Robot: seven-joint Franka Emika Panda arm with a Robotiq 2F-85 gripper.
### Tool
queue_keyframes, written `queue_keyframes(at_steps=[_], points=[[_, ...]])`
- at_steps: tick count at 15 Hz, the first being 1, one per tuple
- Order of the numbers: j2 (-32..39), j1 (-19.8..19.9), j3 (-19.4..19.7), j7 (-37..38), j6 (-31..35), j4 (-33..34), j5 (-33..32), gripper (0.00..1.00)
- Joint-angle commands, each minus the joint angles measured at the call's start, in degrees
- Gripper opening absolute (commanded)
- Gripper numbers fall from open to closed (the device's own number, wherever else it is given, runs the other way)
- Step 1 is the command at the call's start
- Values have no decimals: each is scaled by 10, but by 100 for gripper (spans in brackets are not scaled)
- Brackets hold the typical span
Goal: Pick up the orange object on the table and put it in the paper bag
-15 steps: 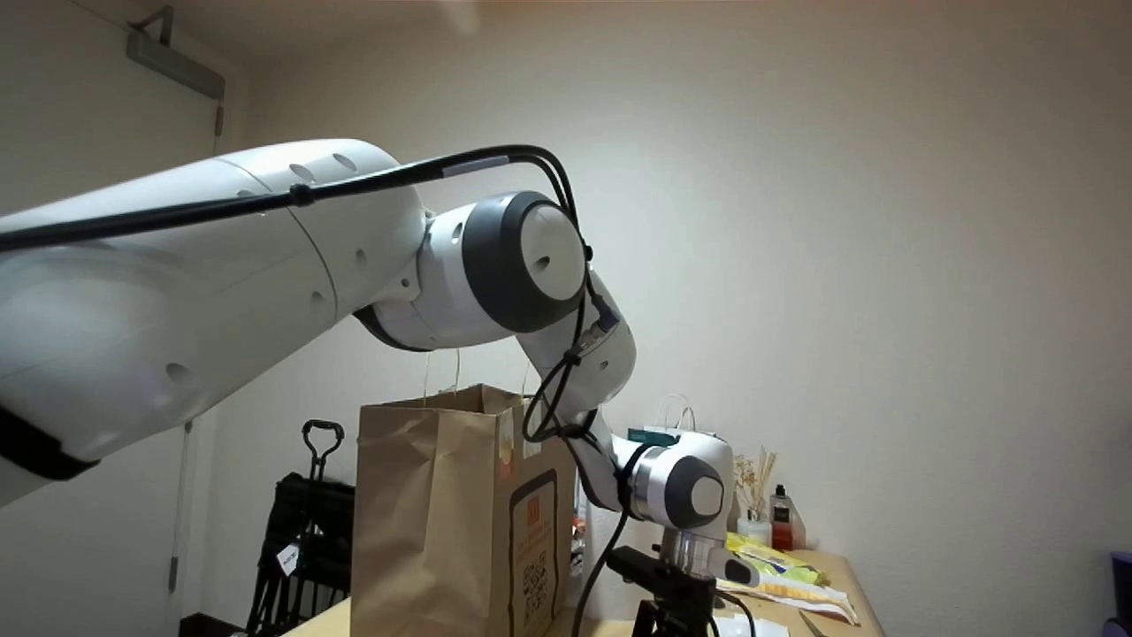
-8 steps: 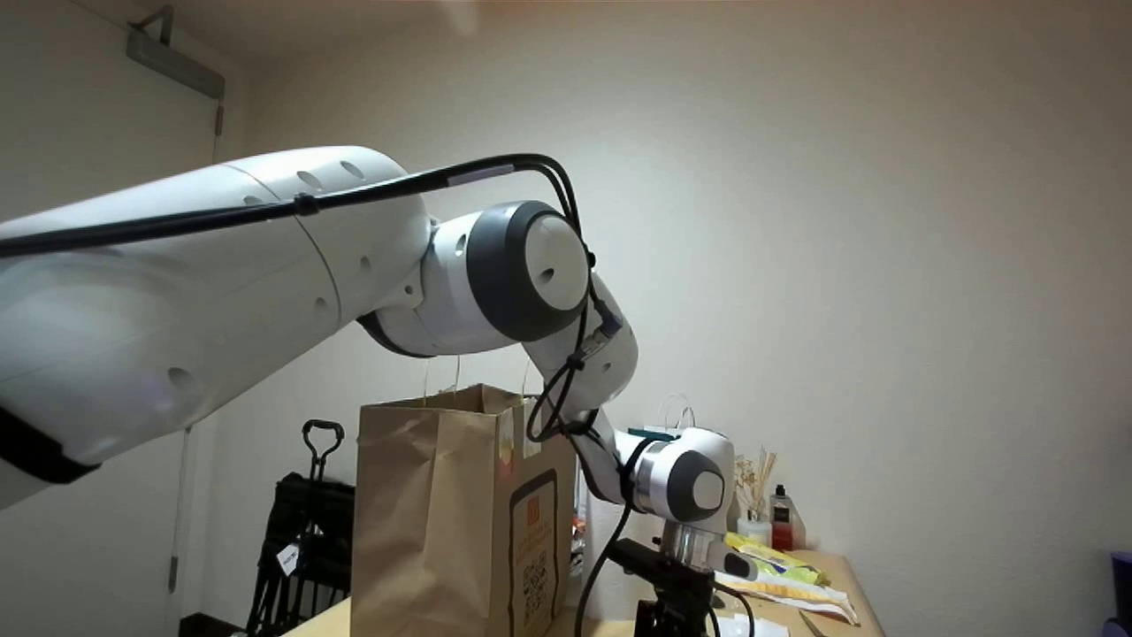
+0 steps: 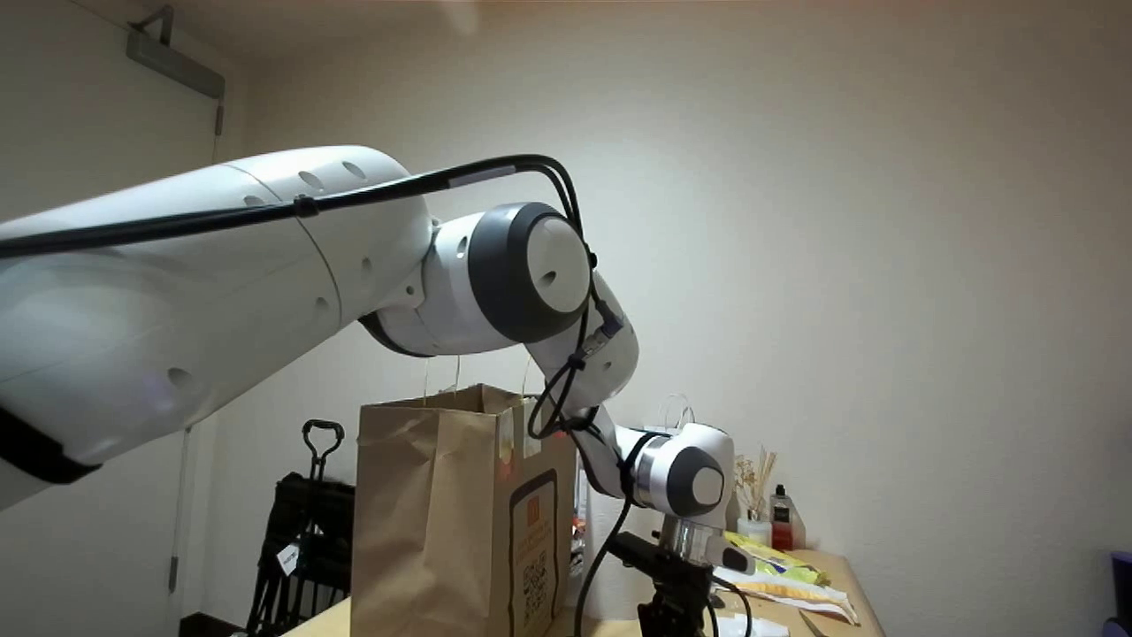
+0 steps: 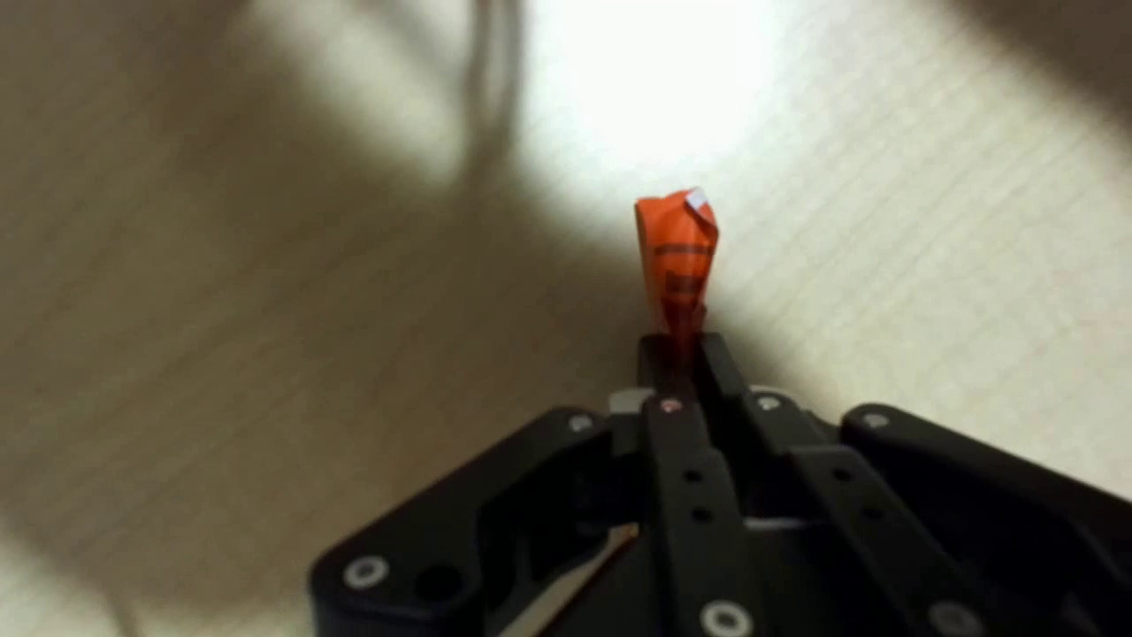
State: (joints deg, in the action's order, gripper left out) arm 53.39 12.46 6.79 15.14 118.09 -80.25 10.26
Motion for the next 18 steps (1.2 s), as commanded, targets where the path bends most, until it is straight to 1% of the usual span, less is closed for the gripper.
queue_keyframes(at_steps=[1,4,6,12,13,15,18], points=[[6,15,-9,-27,-7,6,14,0],[-14,11,-7,-26,2,-13,15,0],[-39,3,-3,-21,10,-40,11,0],[-142,-26,7,-6,17,-131,-1,0],[-84,-17,4,-6,-1,-61,5,1],[-113,-23,4,-5,-1,-87,4,1],[-124,-24,5,-5,0,-101,4,1]])
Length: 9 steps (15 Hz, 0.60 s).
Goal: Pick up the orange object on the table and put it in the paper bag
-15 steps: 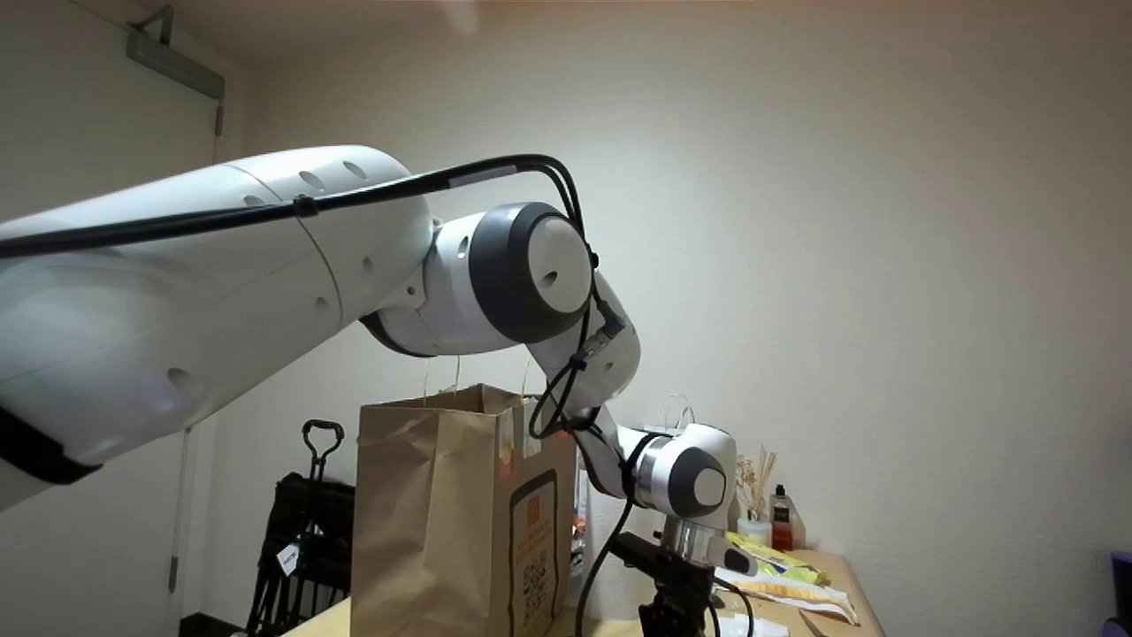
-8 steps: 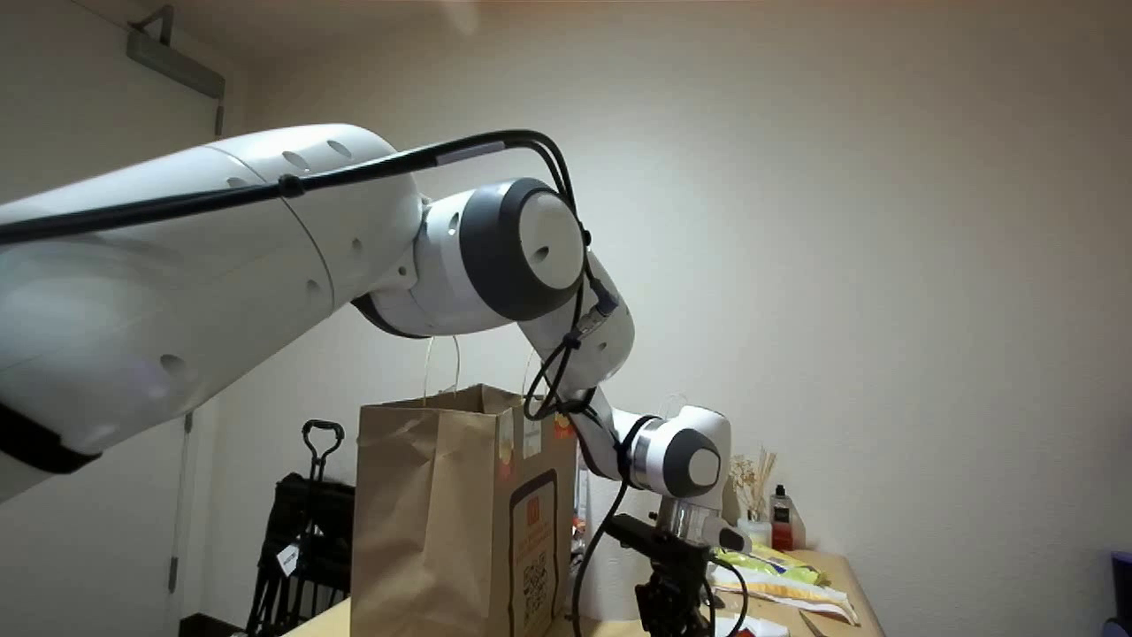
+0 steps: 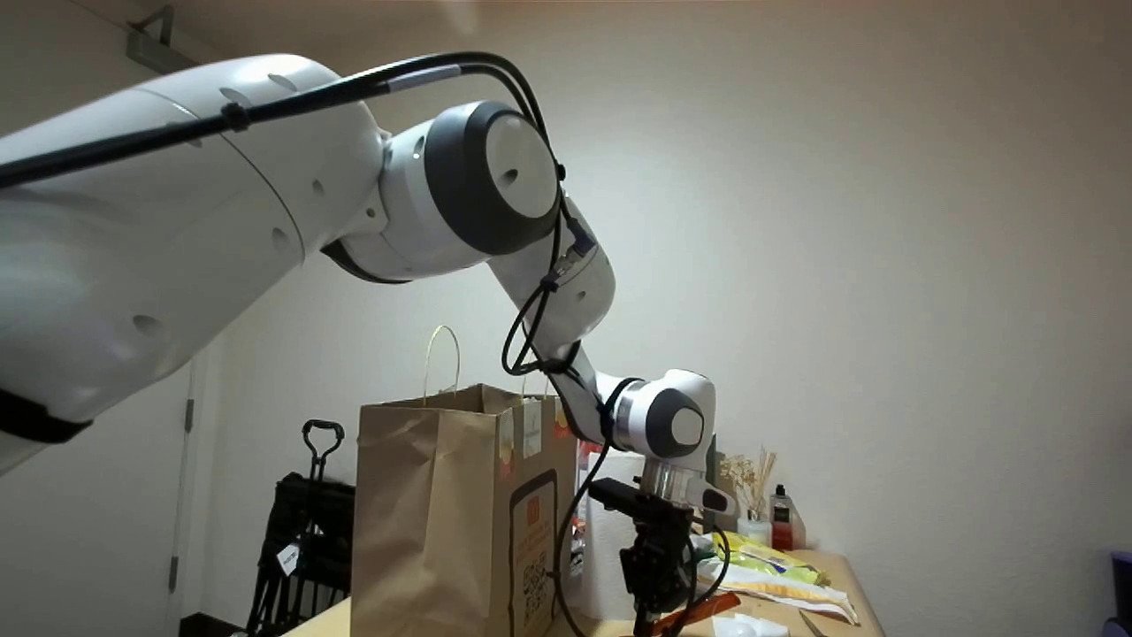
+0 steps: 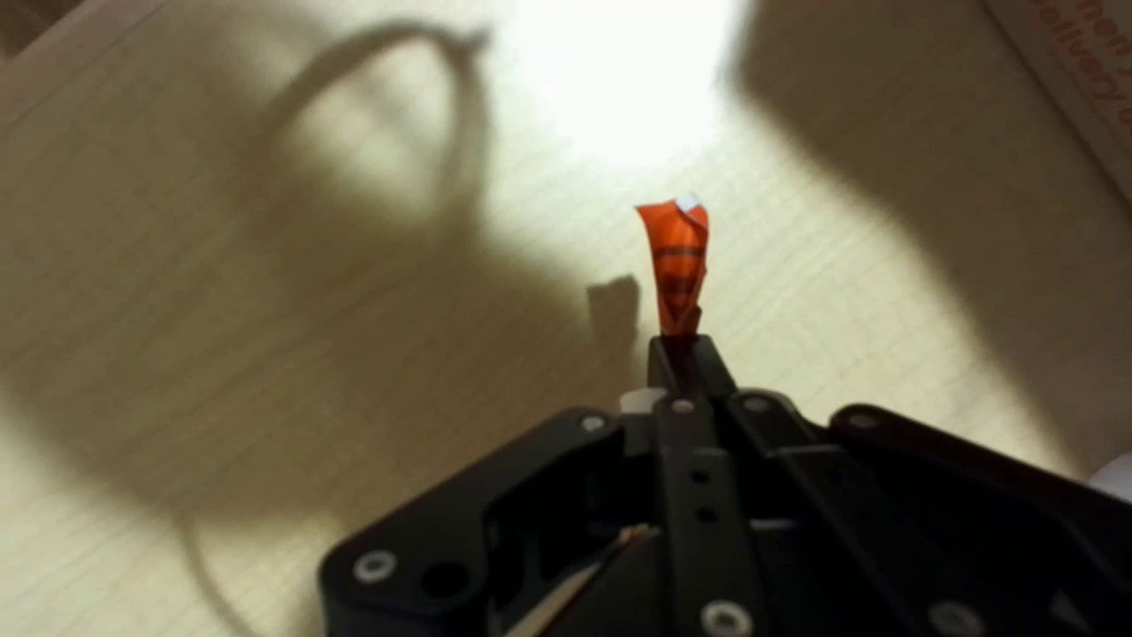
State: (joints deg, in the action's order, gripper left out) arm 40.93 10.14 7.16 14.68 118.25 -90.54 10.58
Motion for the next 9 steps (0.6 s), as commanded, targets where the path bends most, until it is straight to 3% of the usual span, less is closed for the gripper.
queue_keyframes(at_steps=[1,6,9], points=[[1,0,2,-1,-1,1,1,1],[-65,-13,0,-13,15,-42,-8,0],[-124,-45,17,18,29,-72,-48,0]])
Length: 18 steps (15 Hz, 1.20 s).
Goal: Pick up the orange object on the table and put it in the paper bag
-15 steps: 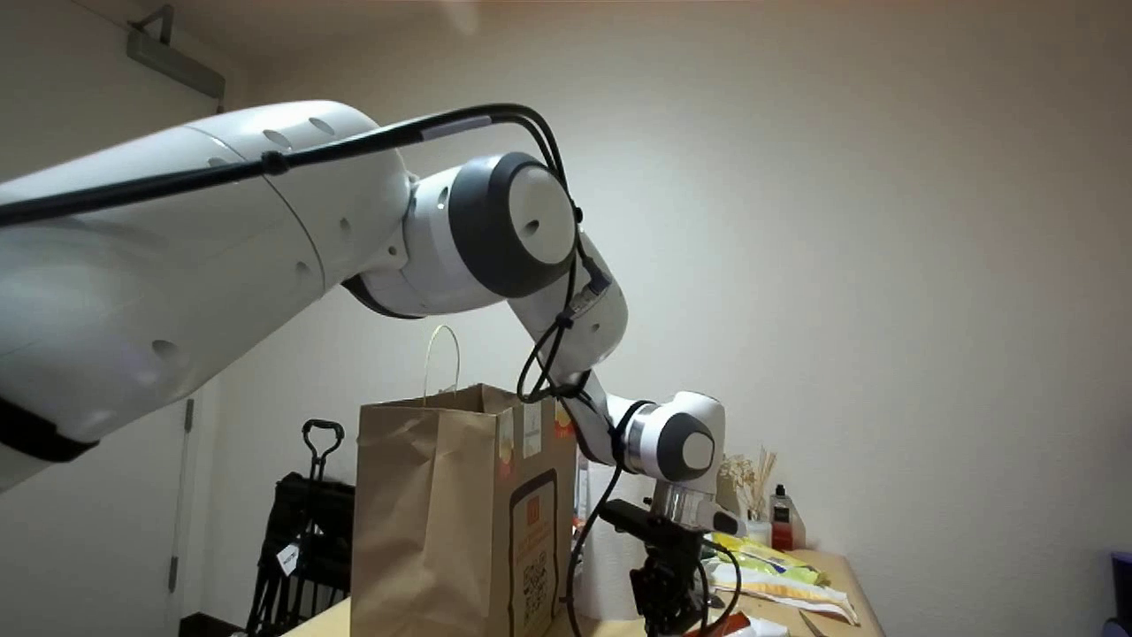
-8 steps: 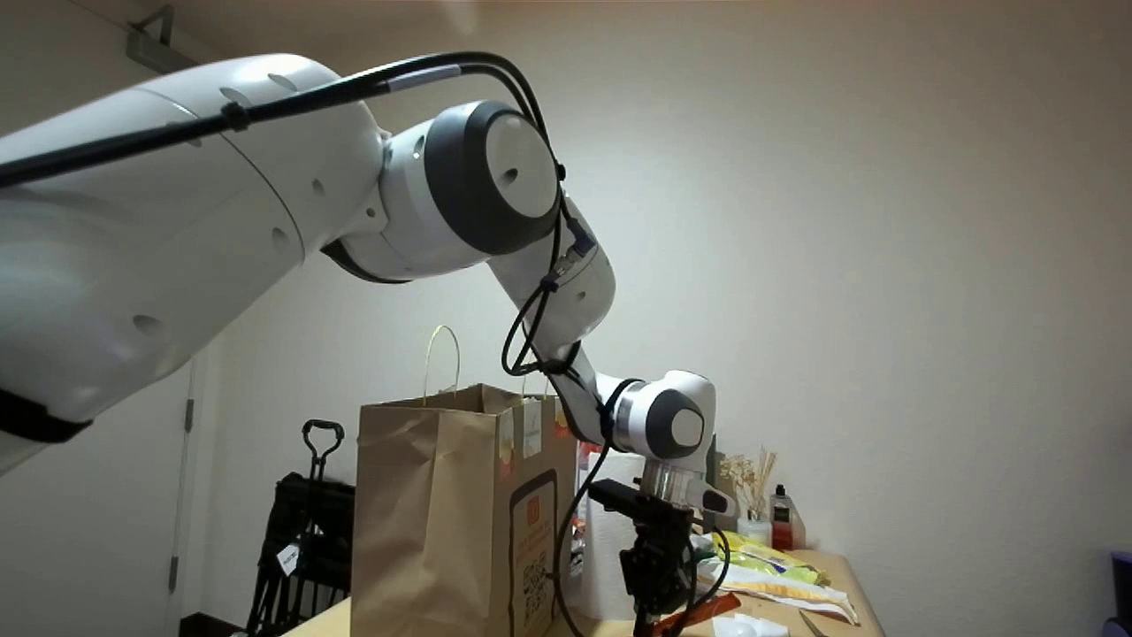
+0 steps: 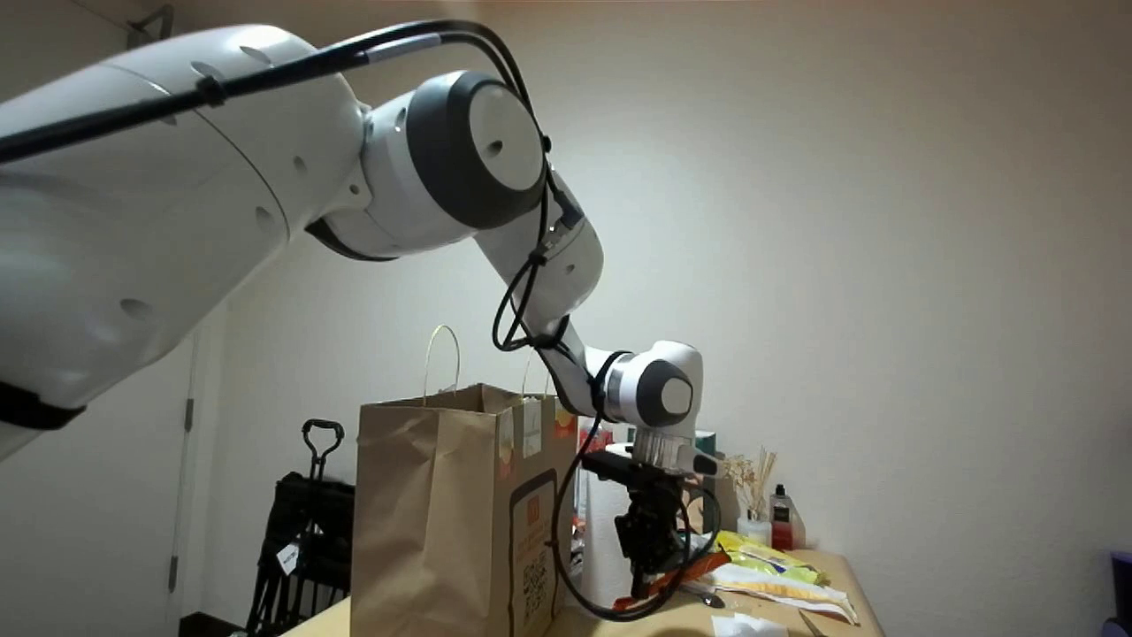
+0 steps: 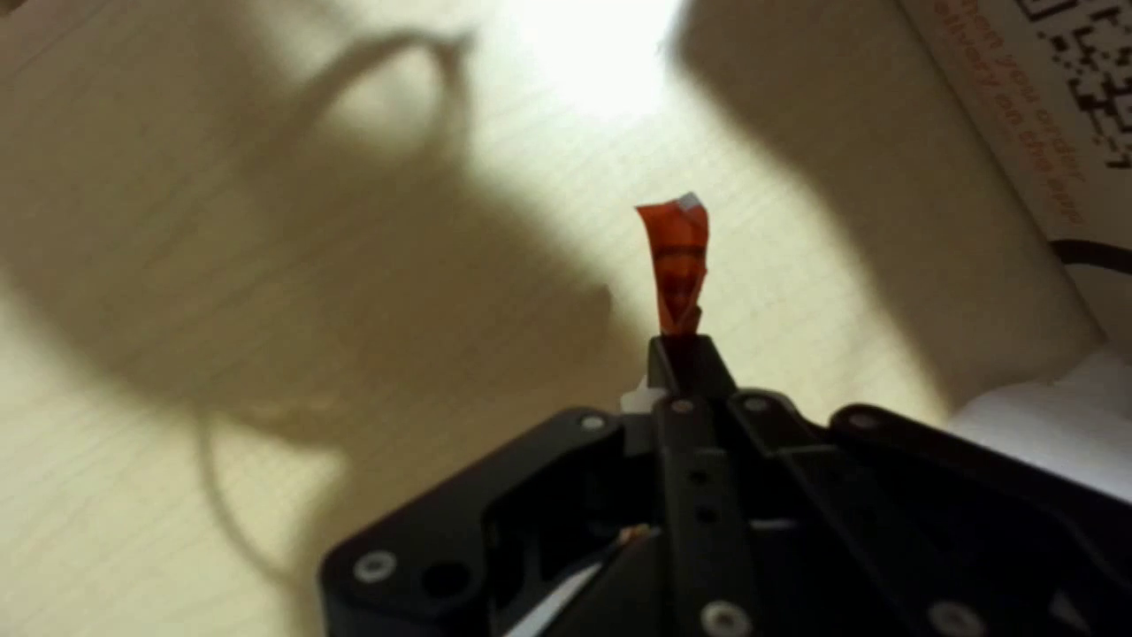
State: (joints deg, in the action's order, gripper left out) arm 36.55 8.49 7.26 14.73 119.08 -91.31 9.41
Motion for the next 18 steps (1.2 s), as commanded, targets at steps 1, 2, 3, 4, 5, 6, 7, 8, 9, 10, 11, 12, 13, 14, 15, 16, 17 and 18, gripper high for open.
queue_keyframes(at_steps=[1,2,3,4,5,6,7,8,9,10,11,12,13,14,15,16,17,18], points=[[-101,-39,22,29,22,-74,-56,0],[-118,-47,26,39,21,-81,-74,0],[-135,-54,30,50,26,-90,-90,0],[-148,-61,33,60,33,-99,-108,0],[-153,-61,32,61,37,-102,-118,0],[-119,-48,20,45,10,-55,-94,1],[-131,-51,21,49,12,-64,-102,1],[-137,-52,22,49,14,-70,-104,1],[-139,-52,22,49,17,-74,-105,1],[-139,-52,23,49,19,-77,-105,1],[-139,-52,23,49,21,-79,-105,1],[-139,-52,23,49,22,-80,-105,0],[-145,-51,21,46,13,-79,-100,0],[-160,-52,17,37,5,-81,-98,0],[-171,-54,15,32,-2,-81,-100,0],[-187,-58,11,30,-13,-83,-104,0],[-200,-61,6,26,-27,-80,-104,0],[-213,-65,0,26,-51,-76,-106,0]])
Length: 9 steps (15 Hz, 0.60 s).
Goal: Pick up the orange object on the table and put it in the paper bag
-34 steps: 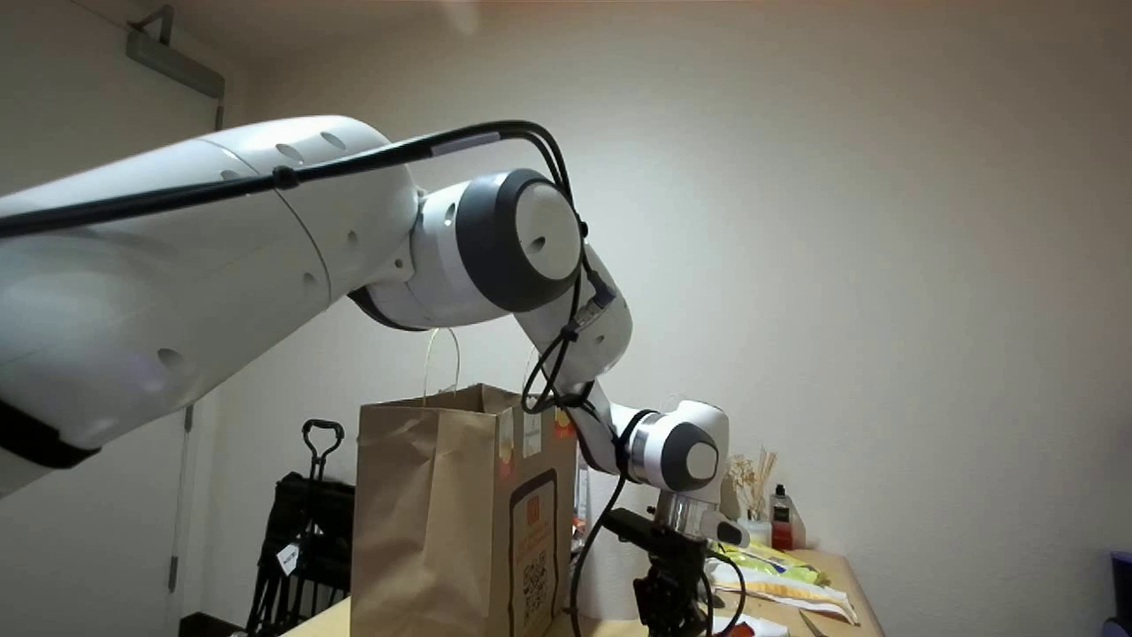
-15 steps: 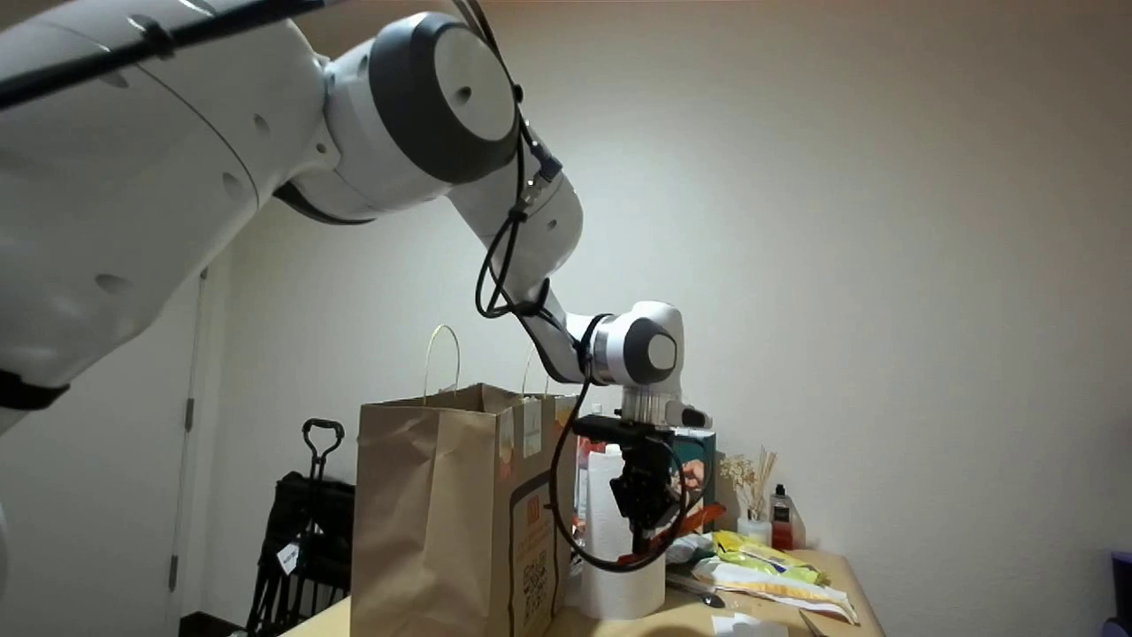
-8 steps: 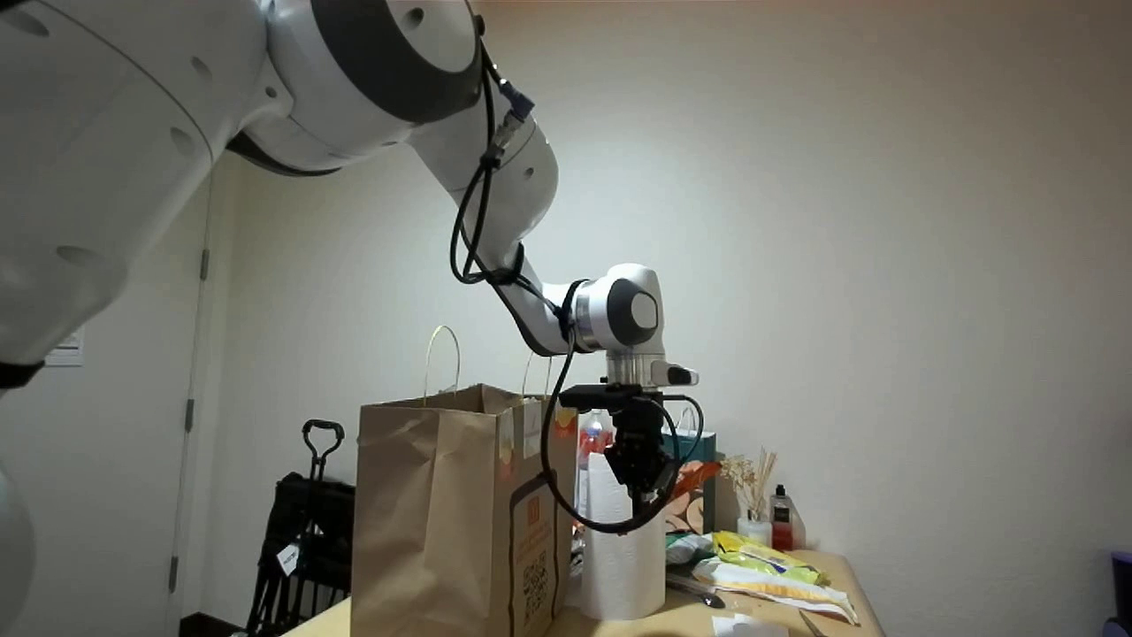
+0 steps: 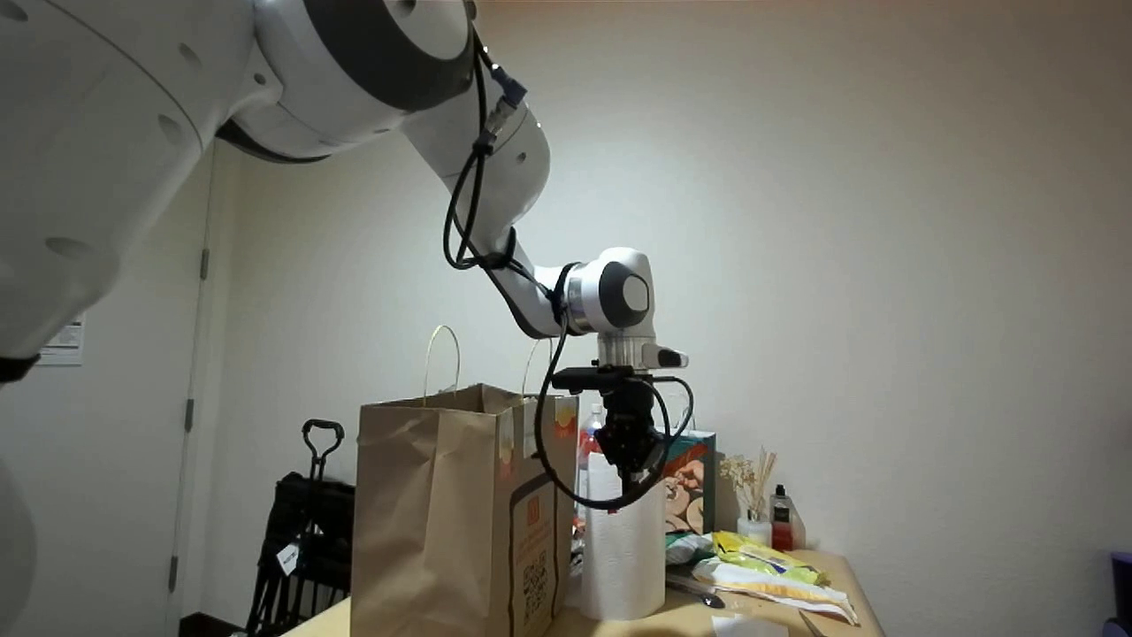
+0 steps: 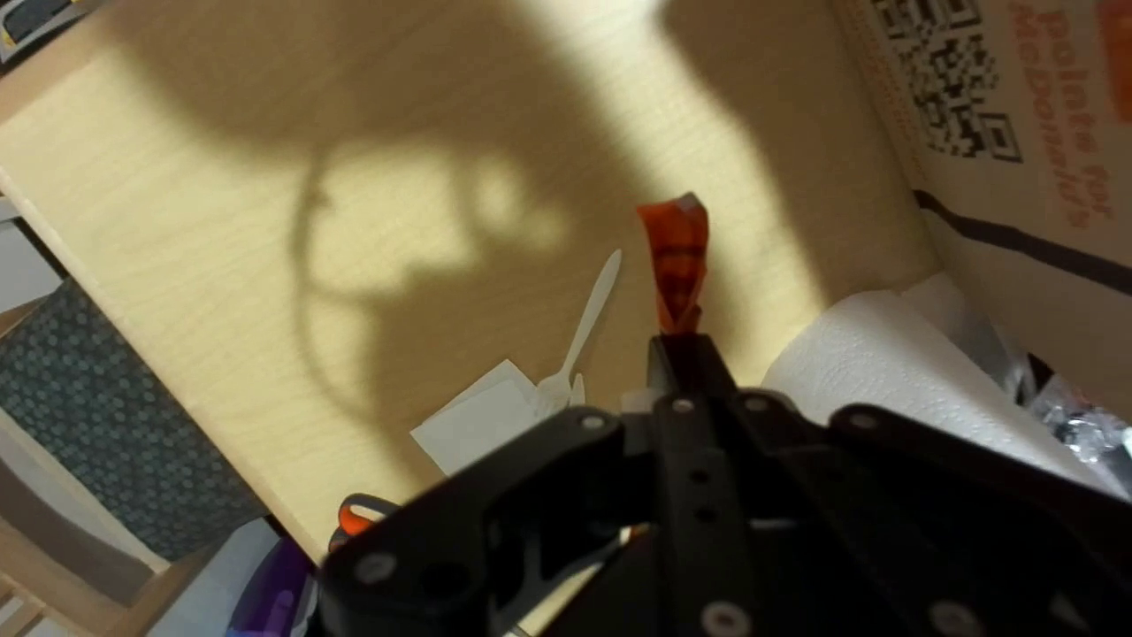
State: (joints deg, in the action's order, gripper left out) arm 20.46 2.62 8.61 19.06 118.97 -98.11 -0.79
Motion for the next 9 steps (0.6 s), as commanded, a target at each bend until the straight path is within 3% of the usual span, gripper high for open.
queue_keyframes(at_steps=[1,5,9], points=[[-63,-10,-20,-18,-72,-3,-7,0],[-104,-26,-41,-22,-150,10,-12,0],[-98,-27,-47,-5,-142,21,-3,1]])
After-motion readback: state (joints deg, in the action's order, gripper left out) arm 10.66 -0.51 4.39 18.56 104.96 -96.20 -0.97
